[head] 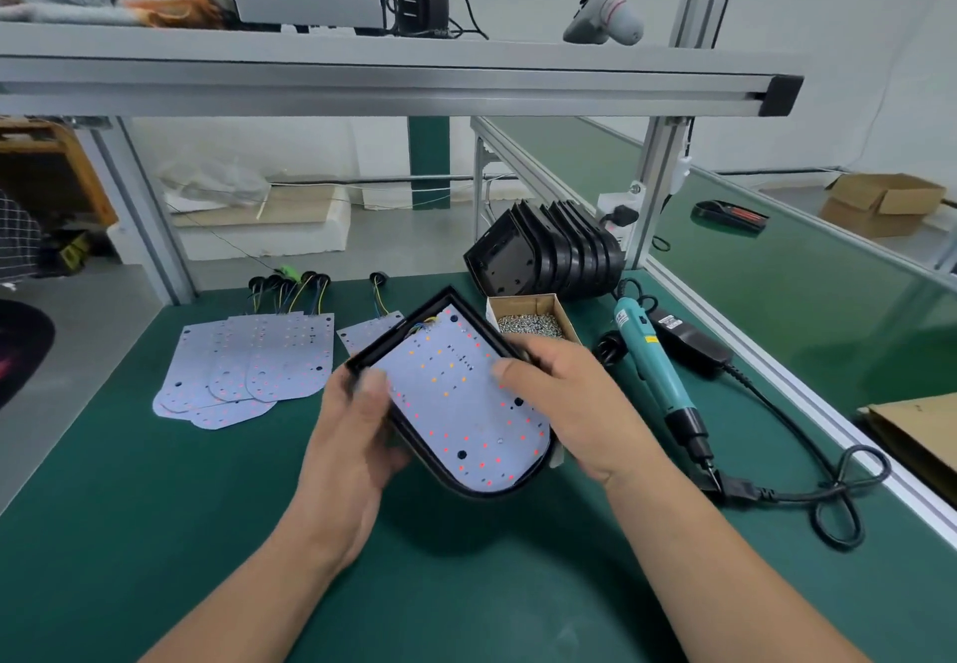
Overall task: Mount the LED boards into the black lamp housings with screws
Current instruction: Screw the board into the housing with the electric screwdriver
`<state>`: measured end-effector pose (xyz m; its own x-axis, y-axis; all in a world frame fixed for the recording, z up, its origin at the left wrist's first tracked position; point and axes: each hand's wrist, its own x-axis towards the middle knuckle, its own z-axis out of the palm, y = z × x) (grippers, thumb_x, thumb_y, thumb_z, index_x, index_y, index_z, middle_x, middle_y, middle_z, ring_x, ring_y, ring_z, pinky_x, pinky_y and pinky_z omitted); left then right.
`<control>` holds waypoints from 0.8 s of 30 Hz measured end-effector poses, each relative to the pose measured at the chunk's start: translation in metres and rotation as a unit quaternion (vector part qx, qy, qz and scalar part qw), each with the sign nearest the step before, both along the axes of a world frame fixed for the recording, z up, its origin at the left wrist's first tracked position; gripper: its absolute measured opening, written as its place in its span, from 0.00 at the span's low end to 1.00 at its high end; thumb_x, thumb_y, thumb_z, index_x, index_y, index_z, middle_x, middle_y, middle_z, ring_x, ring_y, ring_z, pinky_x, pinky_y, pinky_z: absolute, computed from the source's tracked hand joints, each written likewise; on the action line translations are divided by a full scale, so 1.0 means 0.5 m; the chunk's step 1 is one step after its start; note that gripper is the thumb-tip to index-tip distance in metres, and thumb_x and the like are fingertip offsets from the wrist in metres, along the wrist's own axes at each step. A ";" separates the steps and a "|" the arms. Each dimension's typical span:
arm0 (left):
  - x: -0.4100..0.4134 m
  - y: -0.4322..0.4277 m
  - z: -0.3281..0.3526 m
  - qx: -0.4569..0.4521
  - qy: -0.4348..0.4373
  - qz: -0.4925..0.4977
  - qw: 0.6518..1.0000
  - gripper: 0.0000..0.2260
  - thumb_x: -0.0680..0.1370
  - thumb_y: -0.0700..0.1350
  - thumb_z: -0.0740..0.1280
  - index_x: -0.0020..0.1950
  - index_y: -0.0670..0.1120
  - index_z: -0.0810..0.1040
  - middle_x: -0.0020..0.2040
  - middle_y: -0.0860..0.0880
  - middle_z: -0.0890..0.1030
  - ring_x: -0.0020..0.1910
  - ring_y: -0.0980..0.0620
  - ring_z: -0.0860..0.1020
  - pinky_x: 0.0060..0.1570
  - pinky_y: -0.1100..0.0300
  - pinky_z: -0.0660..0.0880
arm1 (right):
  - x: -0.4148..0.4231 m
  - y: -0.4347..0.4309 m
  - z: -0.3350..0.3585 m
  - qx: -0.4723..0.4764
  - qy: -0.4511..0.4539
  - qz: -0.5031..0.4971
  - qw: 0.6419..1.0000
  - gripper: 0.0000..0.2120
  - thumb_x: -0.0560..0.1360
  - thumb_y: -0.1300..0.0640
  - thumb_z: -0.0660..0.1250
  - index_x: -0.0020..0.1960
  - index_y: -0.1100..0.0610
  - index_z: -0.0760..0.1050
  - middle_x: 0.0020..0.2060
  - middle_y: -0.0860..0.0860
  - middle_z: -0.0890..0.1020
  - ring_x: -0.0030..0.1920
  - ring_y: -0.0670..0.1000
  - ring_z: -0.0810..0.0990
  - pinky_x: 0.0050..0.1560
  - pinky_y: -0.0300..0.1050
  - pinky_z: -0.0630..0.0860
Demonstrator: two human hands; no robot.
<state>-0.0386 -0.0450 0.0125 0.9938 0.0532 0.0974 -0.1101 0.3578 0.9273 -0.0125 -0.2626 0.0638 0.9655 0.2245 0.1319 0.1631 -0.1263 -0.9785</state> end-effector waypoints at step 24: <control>0.068 0.025 -0.046 0.065 0.050 -0.002 0.997 0.11 0.82 0.57 0.64 0.62 0.59 0.80 0.52 0.42 0.83 0.39 0.47 0.85 0.43 0.43 0.83 | -0.251 -0.694 0.043 0.139 -0.033 -0.601 0.786 0.06 0.79 0.54 0.68 0.51 0.55 0.82 0.38 0.49 0.83 0.28 0.45 0.79 0.31 0.43 0.68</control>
